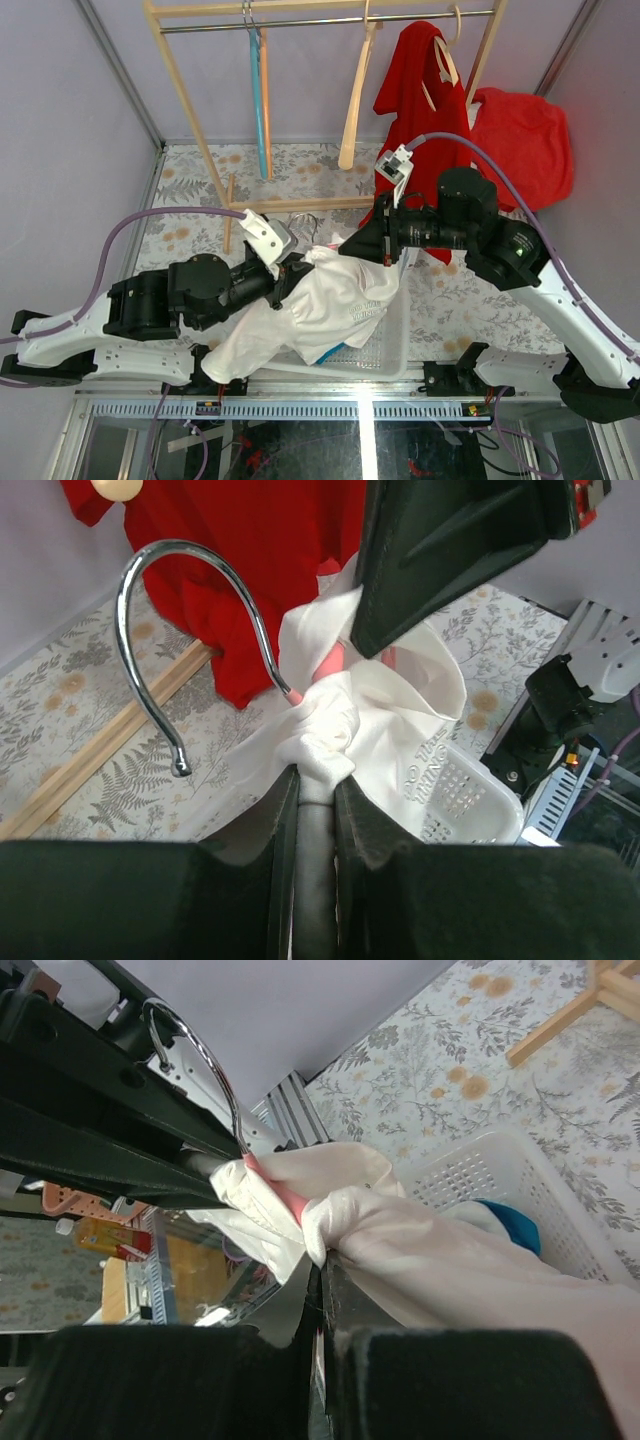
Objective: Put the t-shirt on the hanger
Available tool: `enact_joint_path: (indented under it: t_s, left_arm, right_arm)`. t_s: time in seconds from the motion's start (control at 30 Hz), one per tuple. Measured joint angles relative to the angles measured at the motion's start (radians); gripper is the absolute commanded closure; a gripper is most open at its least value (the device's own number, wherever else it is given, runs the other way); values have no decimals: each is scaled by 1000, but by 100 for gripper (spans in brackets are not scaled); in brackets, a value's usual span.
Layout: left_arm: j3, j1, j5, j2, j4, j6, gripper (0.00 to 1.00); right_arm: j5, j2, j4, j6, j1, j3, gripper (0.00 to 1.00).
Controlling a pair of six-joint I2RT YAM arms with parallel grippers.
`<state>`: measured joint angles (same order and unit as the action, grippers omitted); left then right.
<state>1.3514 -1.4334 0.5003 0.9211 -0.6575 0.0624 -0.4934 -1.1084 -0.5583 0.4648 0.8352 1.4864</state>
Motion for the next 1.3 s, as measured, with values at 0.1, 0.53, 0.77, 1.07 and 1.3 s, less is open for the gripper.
enact_joint_path:
  t_s: [0.1, 0.53, 0.77, 1.07, 1.3]
  left_arm:
    - [-6, 0, -2, -19, 11, -6, 100]
    - [-37, 0, -12, -65, 78, -56, 100]
    - [35, 0, -37, -19, 82, -109, 100]
    - [275, 0, -133, 87, 106, -196, 100]
    - [383, 0, -202, 164, 132, -244, 100]
  right_arm:
    - [16, -24, -41, -29, 5, 71, 98]
    - [21, -74, -172, -146, 10, 238, 92]
    - [9, -171, -237, -177, 20, 412, 92]
    - [-20, -207, -243, -197, 22, 665, 90]
    - [-24, -139, -222, -204, 22, 689, 90]
